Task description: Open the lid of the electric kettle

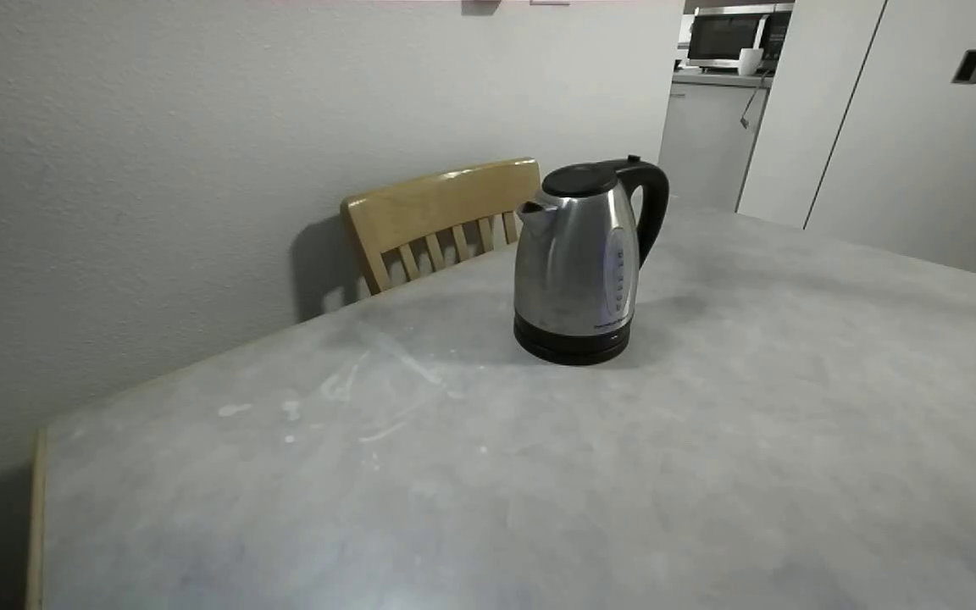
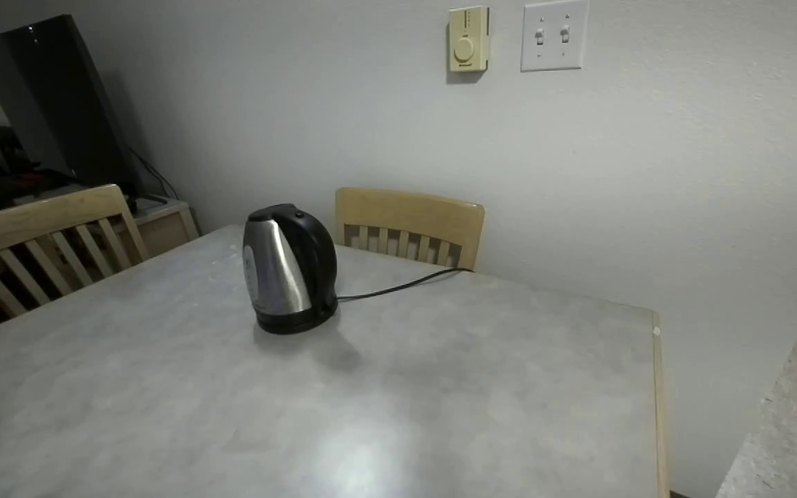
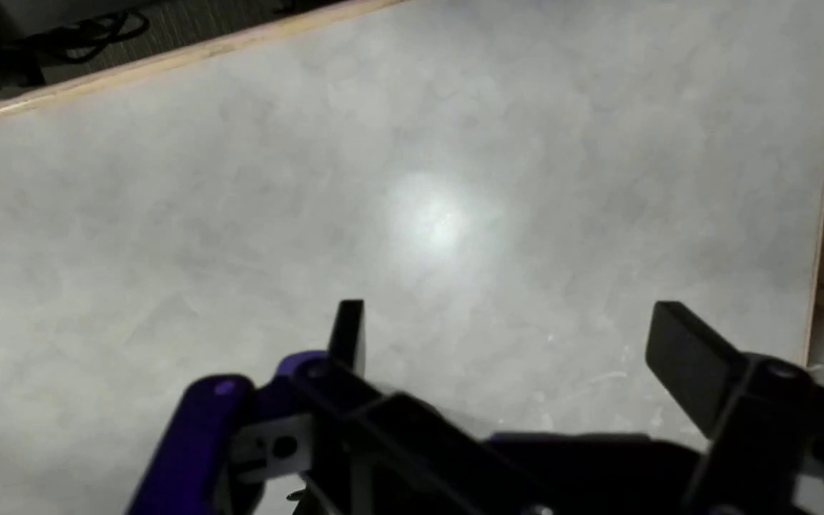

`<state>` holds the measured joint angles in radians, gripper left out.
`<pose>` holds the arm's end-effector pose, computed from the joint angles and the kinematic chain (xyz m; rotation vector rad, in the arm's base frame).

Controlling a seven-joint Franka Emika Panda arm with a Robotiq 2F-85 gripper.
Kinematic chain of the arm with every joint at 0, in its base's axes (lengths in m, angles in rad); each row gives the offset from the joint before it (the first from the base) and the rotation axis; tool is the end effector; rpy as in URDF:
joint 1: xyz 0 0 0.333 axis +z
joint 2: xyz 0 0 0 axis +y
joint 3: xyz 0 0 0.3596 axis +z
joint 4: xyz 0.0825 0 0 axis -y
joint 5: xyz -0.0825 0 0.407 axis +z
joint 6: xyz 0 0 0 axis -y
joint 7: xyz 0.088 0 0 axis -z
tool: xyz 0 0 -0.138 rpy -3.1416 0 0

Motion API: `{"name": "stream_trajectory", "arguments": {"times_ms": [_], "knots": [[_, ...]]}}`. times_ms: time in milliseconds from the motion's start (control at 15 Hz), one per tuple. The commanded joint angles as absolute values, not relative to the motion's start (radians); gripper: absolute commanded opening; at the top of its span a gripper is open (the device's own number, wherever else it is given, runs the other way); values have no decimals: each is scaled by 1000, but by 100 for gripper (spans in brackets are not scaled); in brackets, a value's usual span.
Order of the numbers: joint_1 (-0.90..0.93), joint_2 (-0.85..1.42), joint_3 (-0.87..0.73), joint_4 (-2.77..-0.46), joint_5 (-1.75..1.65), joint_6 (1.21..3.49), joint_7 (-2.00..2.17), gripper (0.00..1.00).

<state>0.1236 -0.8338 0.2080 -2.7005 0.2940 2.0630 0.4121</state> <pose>0.2955 0.1267 0.4724 -2.9364 0.3657 -0.2105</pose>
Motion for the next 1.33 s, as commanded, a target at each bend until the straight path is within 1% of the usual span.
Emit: {"name": "stream_trajectory", "arguments": {"times_ms": [0, 133, 267, 467, 667, 867, 1133, 1200, 1267], "knots": [[47, -724, 178, -2616, 253, 2069, 396, 100], [19, -702, 183, -2601, 213, 2115, 394, 100], [2, -672, 190, -2600, 176, 2213, 388, 100], [-13, -594, 175, -2593, 156, 2366, 390, 100], [-9, -524, 134, -2567, 183, 2451, 379, 100], [3, -454, 59, -2501, 243, 2433, 362, 100], [-7, -374, 0, -2396, 309, 2348, 384, 100], [-3, -373, -7, -2386, 321, 2328, 380, 100], [-11, -415, 14, -2439, 296, 2378, 388, 100]]}}
